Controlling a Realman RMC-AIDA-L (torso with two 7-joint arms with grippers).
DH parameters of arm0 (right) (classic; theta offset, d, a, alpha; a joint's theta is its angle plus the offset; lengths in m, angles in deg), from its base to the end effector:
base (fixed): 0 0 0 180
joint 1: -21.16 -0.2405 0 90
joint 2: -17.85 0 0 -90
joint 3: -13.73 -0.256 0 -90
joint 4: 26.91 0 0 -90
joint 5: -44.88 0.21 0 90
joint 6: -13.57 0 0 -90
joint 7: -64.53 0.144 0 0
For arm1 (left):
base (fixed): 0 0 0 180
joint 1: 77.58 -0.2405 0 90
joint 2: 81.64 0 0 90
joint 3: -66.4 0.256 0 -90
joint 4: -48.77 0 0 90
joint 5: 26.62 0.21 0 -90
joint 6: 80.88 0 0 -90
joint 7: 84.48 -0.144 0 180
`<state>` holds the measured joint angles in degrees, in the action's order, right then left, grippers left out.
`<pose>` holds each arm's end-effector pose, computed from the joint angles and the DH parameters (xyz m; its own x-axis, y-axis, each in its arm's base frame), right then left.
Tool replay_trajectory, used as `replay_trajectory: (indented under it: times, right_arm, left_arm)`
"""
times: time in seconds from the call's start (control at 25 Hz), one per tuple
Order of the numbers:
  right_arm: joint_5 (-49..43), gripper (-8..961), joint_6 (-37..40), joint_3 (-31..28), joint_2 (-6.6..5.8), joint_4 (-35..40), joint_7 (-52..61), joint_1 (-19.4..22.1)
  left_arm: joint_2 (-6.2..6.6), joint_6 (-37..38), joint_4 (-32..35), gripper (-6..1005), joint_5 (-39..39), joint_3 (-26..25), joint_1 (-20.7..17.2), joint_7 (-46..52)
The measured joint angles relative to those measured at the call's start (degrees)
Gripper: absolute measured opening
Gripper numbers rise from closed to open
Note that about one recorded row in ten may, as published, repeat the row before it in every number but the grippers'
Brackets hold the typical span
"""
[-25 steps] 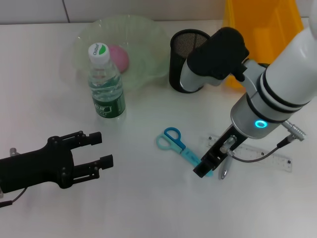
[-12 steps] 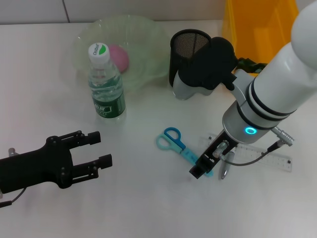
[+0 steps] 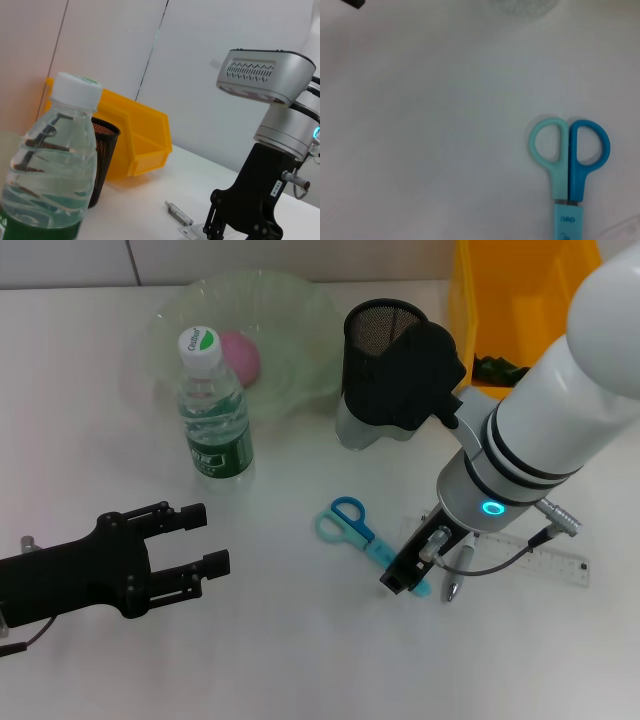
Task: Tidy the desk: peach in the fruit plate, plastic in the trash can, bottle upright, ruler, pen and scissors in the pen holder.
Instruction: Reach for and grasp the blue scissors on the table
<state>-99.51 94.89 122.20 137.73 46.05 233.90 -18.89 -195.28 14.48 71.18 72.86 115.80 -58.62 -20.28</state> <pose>0.1382 0.3143 -0.0957 0.6938 -0.6243 0.3591 -0.5032 -0.7769 -0.3784 -0.3164 0.2486 -0.0053 0.6966 0.3666 0.6168 0.5036 -0.8621 -0.0563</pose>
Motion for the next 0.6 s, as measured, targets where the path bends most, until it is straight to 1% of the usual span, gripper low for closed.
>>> replay_trajectory:
  times: [0.12,0.24,0.6]
  right_arm:
    - [-0.2,358,-0.1,0.0,0.0,0.0,0.1,0.0]
    - [-0.5,367,-0.4,-0.1,0.0,-0.5,0.1,-0.3]
    - [-0.7,331,-1.7,0.2,0.0,-3.0,0.1,-1.5]
  left_arm:
    - [0.0,0.0,0.0,722,0.0,0.0,0.0,-0.1]
    - [0.0,0.0,0.0,722,0.0,0.0,0.0,-0.1]
    - [-0.13,0.0,0.5,722,0.0,0.0,0.0,0.0]
